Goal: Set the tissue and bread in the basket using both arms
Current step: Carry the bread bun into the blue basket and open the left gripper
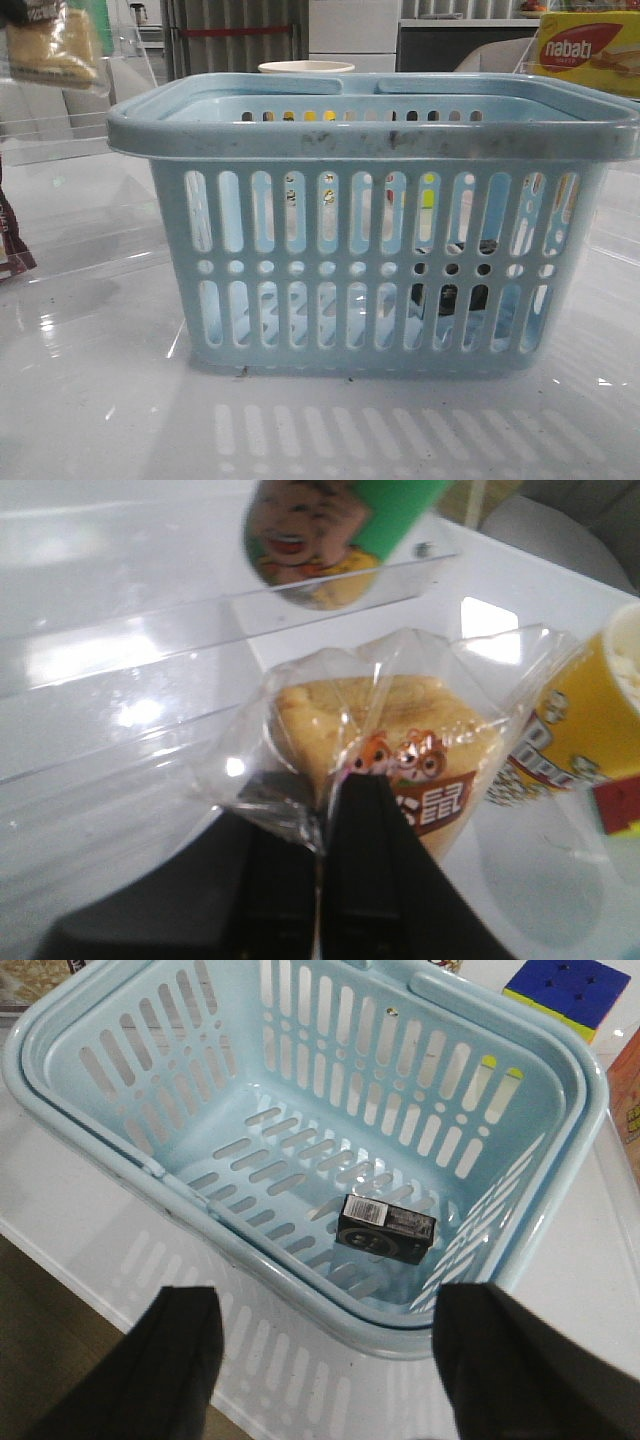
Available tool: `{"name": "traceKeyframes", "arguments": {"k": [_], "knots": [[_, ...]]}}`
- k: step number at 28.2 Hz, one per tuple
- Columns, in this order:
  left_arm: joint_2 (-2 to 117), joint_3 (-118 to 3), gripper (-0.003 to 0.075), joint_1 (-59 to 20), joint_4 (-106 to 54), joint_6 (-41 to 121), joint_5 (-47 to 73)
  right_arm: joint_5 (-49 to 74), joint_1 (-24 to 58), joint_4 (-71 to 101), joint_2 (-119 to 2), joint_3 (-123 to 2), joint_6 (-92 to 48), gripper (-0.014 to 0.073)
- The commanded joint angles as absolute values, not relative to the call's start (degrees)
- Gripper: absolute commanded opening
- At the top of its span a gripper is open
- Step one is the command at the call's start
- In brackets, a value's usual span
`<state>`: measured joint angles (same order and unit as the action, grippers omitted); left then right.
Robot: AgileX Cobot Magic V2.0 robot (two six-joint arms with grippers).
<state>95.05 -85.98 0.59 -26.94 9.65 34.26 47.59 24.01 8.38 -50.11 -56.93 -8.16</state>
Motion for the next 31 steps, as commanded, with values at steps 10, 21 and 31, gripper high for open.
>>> {"name": "traceKeyframes", "arguments": {"k": [10, 21, 31], "knots": [[81.79, -87.75, 0.0092, -20.01, -28.43, 22.16, 39.97, 43.92, 23.96, 9.0, -49.7, -58.52, -8.79, 0.0552], [90.13, -87.19, 0.0103, -33.1, -27.81, 22.25, 39.75, 43.92, 23.96, 9.0, -49.7, -58.52, -8.79, 0.0552], [91.41, -87.37, 0.0552, -33.29, -24.86, 22.29, 39.76, 43.92, 23.96, 9.0, -49.7, -58.52, -8.79, 0.0552]]}}
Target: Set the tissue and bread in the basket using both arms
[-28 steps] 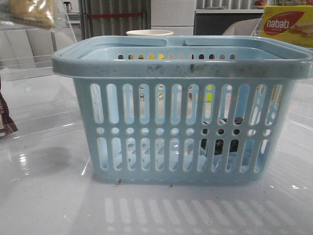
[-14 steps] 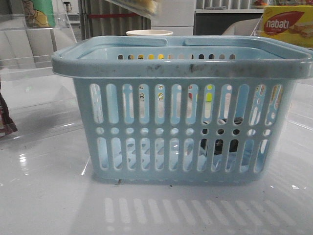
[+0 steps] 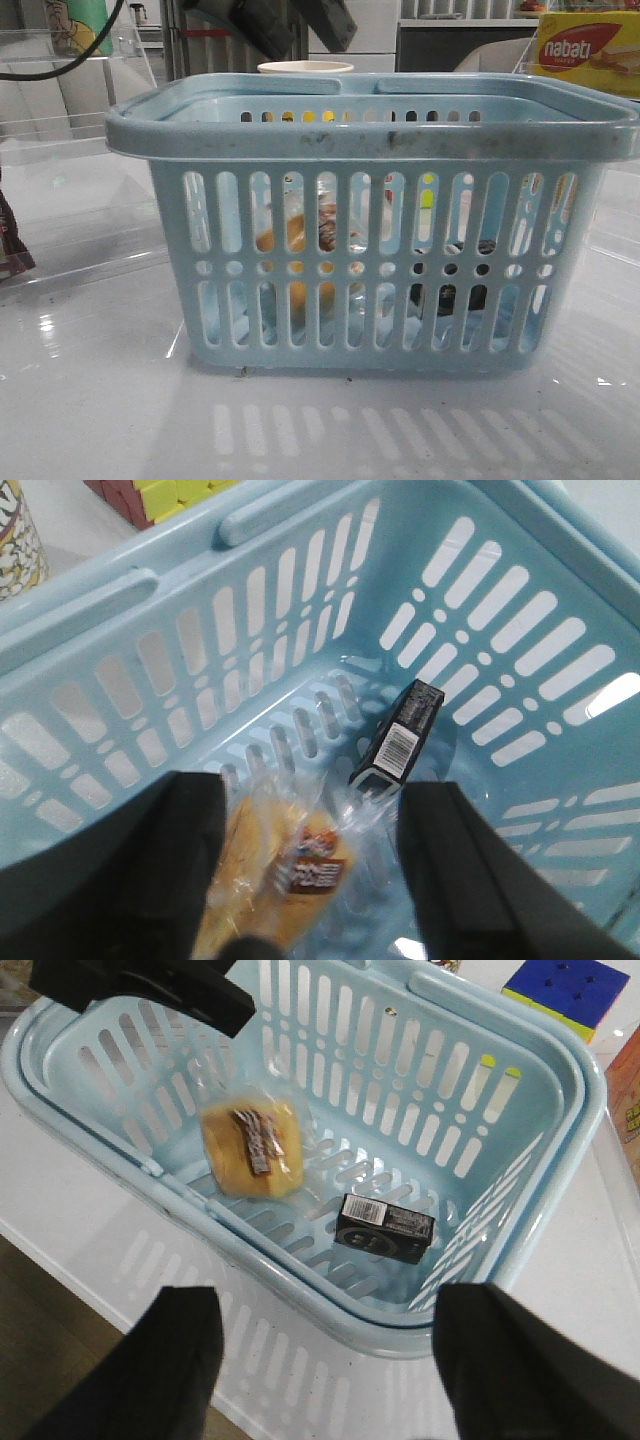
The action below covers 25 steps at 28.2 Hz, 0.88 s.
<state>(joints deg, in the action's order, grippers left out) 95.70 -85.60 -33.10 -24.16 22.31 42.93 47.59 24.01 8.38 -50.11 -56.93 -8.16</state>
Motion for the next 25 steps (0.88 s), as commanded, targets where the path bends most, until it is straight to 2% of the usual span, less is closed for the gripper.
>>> {"name": "traceKeyframes", "arguments": {"k": [1, 10, 15, 19, 25], "knots": [[90.57, -87.37, 0.0551, -33.29, -24.03, 22.29, 39.76, 43.92, 23.96, 9.0, -49.7, -58.52, -8.79, 0.0552], [76.27, -84.76, 0.0549, -33.29, -8.09, 12.67, 45.44, 43.63, 23.96, 9.0, -49.69, -58.52, -8.79, 0.0552], [66.54, -74.59, 0.0547, -33.29, -2.02, 9.24, 45.54, 43.27, 23.96, 9.0, -49.69, -58.52, -8.79, 0.0552], [59.12, -66.45, 0.0507, -33.29, 4.28, 3.83, 45.54, 43.16, 23.96, 9.0, -49.69, -58.52, -8.79, 0.0552], [48.21, -56.43, 0.0507, -33.29, 5.39, -0.66, 45.22, 45.93, 23.96, 8.95, -49.69, -58.52, -8.79, 0.0552]]}}
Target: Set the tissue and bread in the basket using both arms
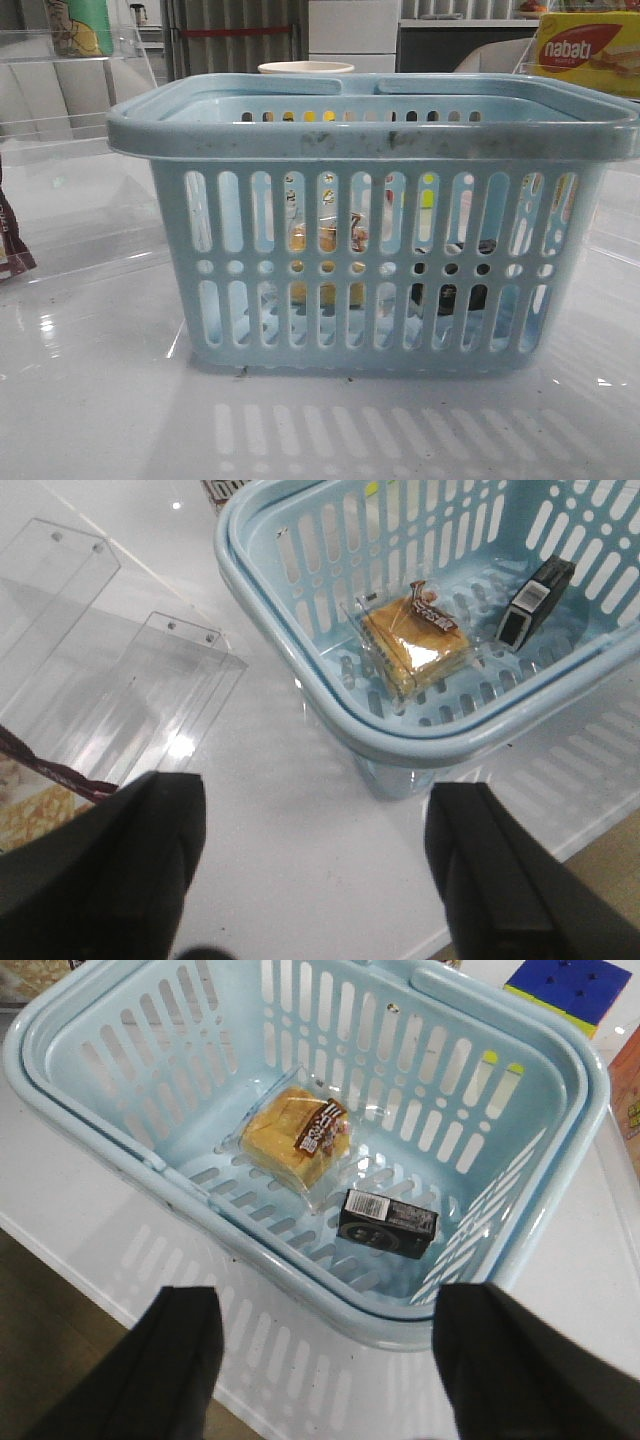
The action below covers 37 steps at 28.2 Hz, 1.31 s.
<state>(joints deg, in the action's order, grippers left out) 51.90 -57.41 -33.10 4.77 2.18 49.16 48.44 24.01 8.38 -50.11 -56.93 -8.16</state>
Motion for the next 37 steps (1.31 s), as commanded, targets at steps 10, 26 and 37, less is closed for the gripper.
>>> {"name": "traceKeyframes", "arguments": {"k": [10, 26, 37], "knots": [[35.82, -46.47, 0.0507, -33.29, 5.67, -2.23, 43.49, 46.1, 23.96, 8.83, -39.58, -49.24, -8.79, 0.0444], [35.77, -46.0, 0.0092, -33.29, 5.34, -2.23, 43.29, 48.49, 23.96, 9.06, -31.68, -42.97, -8.23, 0.0057], [35.77, -46.0, 0.0092, -33.29, 5.08, -2.23, 43.2, 49.47, 23.96, 9.06, -31.68, -42.97, -8.23, 0.0057]]}}
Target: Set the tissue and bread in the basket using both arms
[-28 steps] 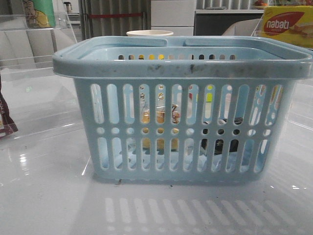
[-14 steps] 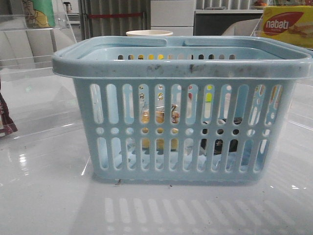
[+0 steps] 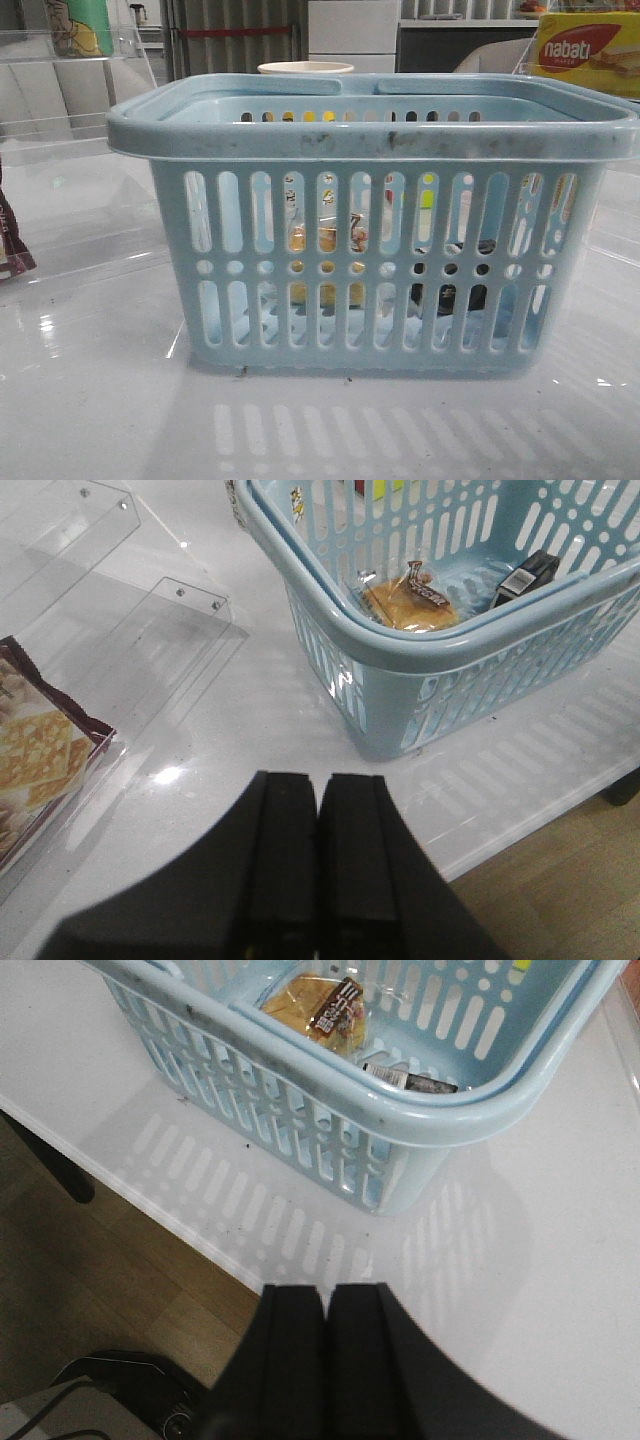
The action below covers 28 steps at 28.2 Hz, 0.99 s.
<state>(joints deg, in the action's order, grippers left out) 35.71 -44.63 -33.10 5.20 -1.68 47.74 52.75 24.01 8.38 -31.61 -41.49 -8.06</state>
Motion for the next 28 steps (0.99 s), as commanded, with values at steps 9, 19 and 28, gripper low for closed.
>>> {"name": "traceKeyframes", "arguments": {"k": [9, 19, 28], "knots": [[29.21, -39.81, 0.0092, -27.42, 7.71, -2.12, 36.23, 49.54, 23.96, 9.06, -31.68, -42.97, -8.23, 0.0057], [7.72, -9.32, 0.0092, -7.74, 0.77, -2.12, 3.43, 49.59, 23.96, 9.06, -31.68, -42.97, -8.23, 0.0057], [-1.4, 0.72, 0.0092, -4.47, 0.0, -2.01, -3.58, 49.61, 23.96, 9.06, -31.68, -42.97, -8.23, 0.0057]]}}
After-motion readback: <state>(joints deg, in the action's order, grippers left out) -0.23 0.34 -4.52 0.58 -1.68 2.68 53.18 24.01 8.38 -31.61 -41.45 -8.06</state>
